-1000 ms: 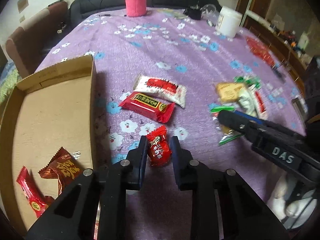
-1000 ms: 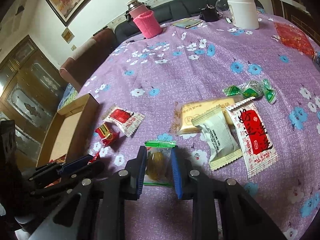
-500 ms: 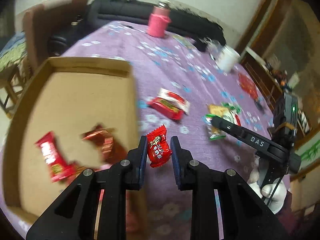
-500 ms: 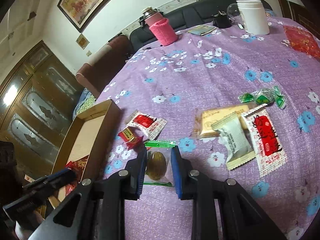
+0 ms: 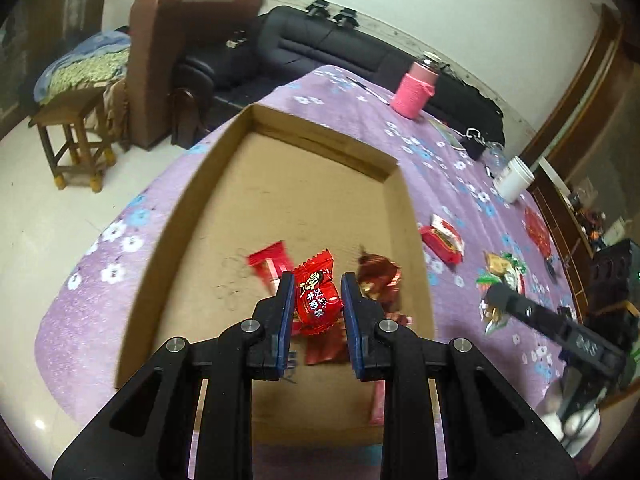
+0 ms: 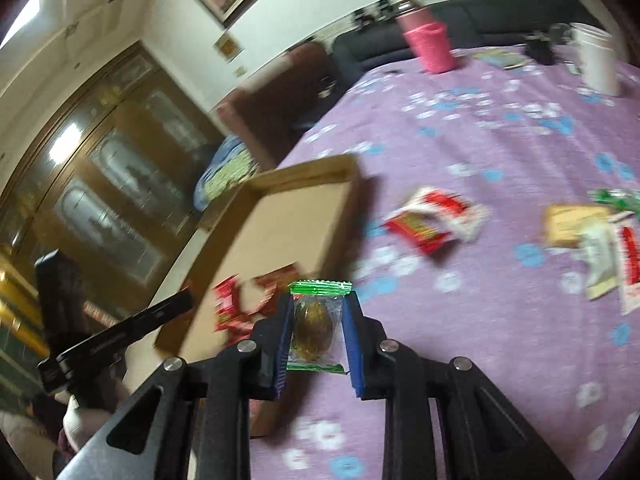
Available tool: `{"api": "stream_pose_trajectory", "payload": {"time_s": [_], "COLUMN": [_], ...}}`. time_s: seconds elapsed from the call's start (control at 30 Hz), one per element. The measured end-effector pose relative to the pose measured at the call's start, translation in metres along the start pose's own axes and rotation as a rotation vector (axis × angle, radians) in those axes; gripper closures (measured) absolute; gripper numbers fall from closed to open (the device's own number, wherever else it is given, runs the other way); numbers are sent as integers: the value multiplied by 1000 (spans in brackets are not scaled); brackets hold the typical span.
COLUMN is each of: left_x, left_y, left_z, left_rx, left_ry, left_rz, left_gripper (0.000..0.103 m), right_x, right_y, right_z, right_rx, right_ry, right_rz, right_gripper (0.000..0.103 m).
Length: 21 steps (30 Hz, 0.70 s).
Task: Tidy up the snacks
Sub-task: 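Lower both held snacks into the cardboard box and open both grippers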
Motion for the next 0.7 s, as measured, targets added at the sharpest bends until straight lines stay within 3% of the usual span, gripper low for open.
{"api": "stream_pose_trajectory", "payload": {"time_s": [0.27, 0.7], "left_x": [-2, -11], "left_y": [-4, -2], "left_z": [-20, -31], "left_rx": [-42, -92], "left_ry": [-14, -40], "left_rz": [1, 26], "left_gripper": [80, 75], "right_x": [30, 44], "right_y": [-23, -34], "right_z": [-52, -77], "right_rx": [-103, -154], "right_ry": [44, 58], "right_rz": [-96, -129], "right_gripper": [76, 70]}}
Point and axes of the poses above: each gripper's, at about its wrist camera, not at the fingertips, and x roughly the way its jaws point, z to its right, y to its top, the point moved 4 cm from there along x, roughly the way its jaws point, and after that the axes turned 12 degrees about -y, right-handed, at the moved point
